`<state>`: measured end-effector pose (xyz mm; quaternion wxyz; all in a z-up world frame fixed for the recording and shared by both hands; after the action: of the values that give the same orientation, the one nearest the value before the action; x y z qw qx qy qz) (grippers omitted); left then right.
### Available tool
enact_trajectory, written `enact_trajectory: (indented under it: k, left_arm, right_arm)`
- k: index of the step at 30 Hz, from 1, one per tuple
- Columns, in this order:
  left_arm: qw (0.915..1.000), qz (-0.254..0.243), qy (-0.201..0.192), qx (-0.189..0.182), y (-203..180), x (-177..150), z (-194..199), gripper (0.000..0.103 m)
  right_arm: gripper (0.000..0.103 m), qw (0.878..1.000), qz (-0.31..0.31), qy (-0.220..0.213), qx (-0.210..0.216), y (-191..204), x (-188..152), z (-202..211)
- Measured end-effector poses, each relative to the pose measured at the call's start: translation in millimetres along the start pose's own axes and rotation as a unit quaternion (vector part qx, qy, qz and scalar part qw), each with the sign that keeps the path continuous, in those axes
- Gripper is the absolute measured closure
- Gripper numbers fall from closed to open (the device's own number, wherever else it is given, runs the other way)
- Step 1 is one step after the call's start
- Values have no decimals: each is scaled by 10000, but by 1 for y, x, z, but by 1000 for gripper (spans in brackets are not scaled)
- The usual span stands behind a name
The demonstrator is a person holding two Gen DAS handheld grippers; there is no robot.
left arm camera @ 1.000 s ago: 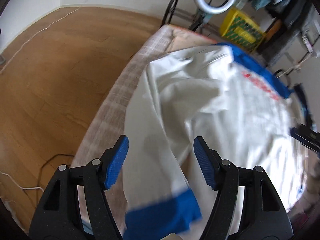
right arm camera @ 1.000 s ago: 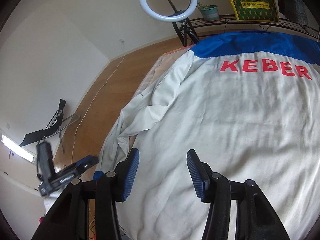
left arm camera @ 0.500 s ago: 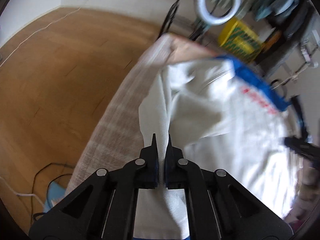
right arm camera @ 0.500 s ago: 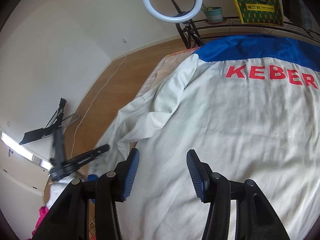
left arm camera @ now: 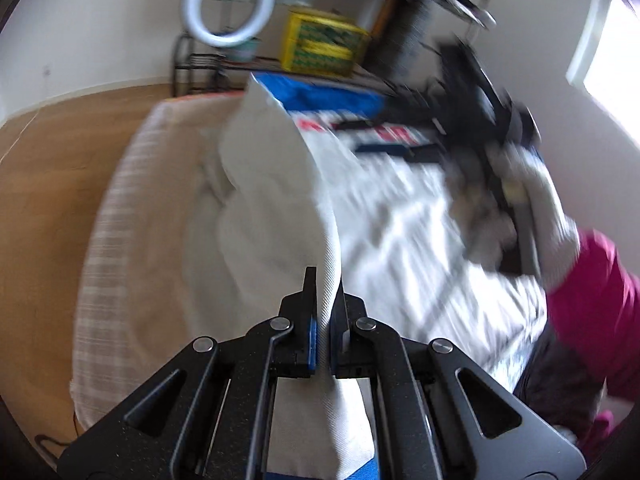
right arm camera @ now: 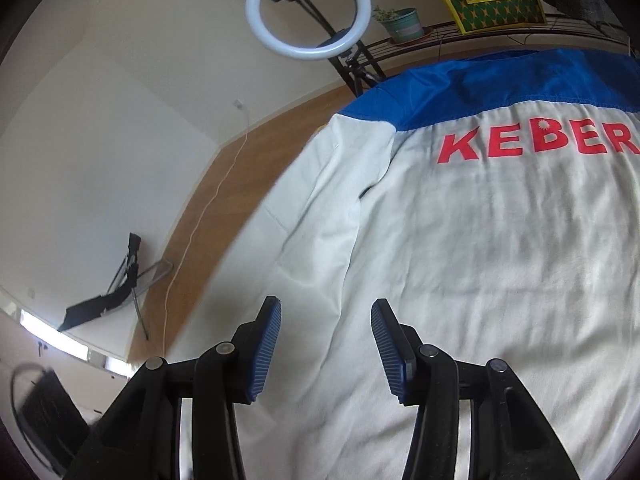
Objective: Fold large clothes
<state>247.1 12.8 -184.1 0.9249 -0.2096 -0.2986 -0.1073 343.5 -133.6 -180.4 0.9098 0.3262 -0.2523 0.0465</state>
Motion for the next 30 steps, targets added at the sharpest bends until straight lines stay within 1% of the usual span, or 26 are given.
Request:
enact_trajectory:
  k: [2,4,6,7,9,10,11,12,13,15,16,18,20,21,24,26,30]
  left_arm:
    - [9995,-164,213,-143,-21,-11,-12,102]
    - [9986,-295,391,-216,-36,-24,-19,101]
    - [9971,-349,620,-267,-43,-35,-27,91]
    - [9965,-345,690,-334,-45,-38,-27,88]
    - [9960,-235,735,-449,-43,-44,-20,76]
    - [9961,-165,716,-492,-40,-44,-16,74]
    - [9961,-23,685,-562,-35,-43,-9,69]
    - [9961,79,646,-594,-31,-41,-3,66]
    - [9968,157,563,-541,-22,-36,1,66]
    - [9990,280,322,-141,0,-33,14,66]
    - [9988,433,241,32,14,-35,19,66]
    - [9964,799,212,164,39,-47,24,66]
    - [9931,1125,254,218,58,-63,23,66]
    - [9897,1371,327,232,68,-78,21,66]
    - [9817,1856,422,32,80,-108,17,66]
    - [9790,1993,420,-66,80,-118,15,66]
    - [9761,2116,422,-244,70,-138,11,66]
  right_arm:
    - [51,9998,-154,-36,91,-8,3,2]
    - [45,9995,-264,7,171,-13,3,0]
    - [45,9992,-294,132,226,-17,-1,-5]
    - [46,9992,-280,198,208,-18,-5,-7]
    - [46,9992,-216,326,-36,-24,-11,-10]
    - [48,9987,-177,420,-230,-29,-14,-12]
    - [50,9978,-152,495,-405,-35,-16,-13]
    - [54,9968,-134,556,-558,-40,-19,-13]
    - [54,9958,-123,601,-679,-44,-20,-12]
    - [54,9928,-53,655,-1001,-53,-21,-9]
    - [54,9923,7,623,-1068,-56,-19,-5]
    - [54,9932,76,550,-1020,-53,-14,2]
    - [54,9950,200,418,-882,-40,-9,14]
    - [54,9957,294,366,-801,-33,-6,18]
    - [54,9957,668,299,-560,3,-6,28]
    - [51,9938,965,334,-434,30,-7,25]
    - [47,9819,1736,476,-590,72,-13,11]
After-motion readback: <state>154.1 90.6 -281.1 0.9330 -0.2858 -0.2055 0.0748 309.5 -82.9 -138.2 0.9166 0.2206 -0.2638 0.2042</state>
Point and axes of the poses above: each gripper's, at about its wrist camera, not at the fingertips, and z roughly against the way its jaws point, y to its left, x to its top, the point moved 8 cm from there along -z, roughly the way its jaws point, and after that the axes turned 6 degrees about z, right-handed, at the moved point
